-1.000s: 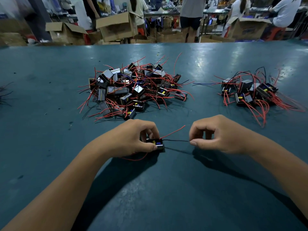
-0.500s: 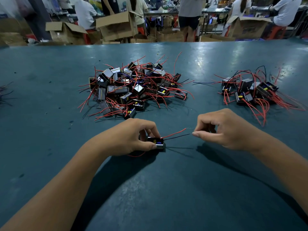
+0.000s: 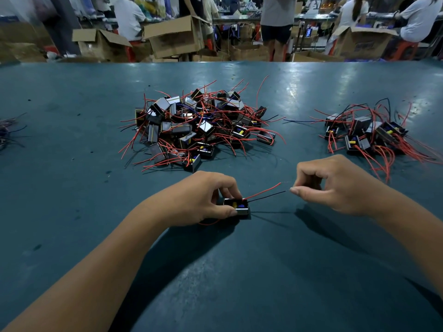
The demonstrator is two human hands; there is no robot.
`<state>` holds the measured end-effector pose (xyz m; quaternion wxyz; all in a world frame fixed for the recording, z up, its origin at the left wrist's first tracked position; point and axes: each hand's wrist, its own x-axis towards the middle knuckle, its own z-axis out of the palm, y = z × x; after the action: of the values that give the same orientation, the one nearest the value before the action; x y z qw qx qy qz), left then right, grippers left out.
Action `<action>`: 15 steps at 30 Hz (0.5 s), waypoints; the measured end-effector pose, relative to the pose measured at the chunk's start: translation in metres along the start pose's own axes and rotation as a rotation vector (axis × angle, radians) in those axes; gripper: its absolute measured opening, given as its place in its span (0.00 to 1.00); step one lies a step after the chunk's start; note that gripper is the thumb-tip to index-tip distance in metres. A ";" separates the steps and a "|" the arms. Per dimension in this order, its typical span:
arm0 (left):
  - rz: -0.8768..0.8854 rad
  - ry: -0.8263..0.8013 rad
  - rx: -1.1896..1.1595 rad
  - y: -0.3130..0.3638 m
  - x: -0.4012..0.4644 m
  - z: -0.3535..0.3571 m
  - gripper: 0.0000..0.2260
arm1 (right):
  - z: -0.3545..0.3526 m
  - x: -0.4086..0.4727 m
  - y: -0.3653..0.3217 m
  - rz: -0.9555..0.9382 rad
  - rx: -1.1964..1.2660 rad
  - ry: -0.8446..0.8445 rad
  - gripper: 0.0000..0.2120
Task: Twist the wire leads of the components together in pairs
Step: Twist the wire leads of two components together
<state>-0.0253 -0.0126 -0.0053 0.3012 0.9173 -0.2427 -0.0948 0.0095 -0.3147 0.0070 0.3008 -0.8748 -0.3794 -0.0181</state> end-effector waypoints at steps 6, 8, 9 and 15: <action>0.029 0.002 0.000 0.003 0.001 0.006 0.08 | -0.016 -0.004 0.008 0.083 0.028 -0.107 0.09; 0.027 0.003 0.005 0.003 0.001 0.005 0.08 | -0.023 -0.006 0.005 0.064 0.072 -0.013 0.06; 0.027 0.001 0.007 0.003 0.001 0.004 0.08 | -0.025 -0.006 0.000 0.033 0.091 0.039 0.07; 0.027 -0.004 0.014 0.004 0.001 0.003 0.07 | 0.008 0.004 -0.030 -0.153 -0.086 0.120 0.08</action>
<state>-0.0272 -0.0175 -0.0055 0.2956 0.9159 -0.2561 -0.0910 -0.0094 -0.2924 0.0168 0.2828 -0.8528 -0.4251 -0.1097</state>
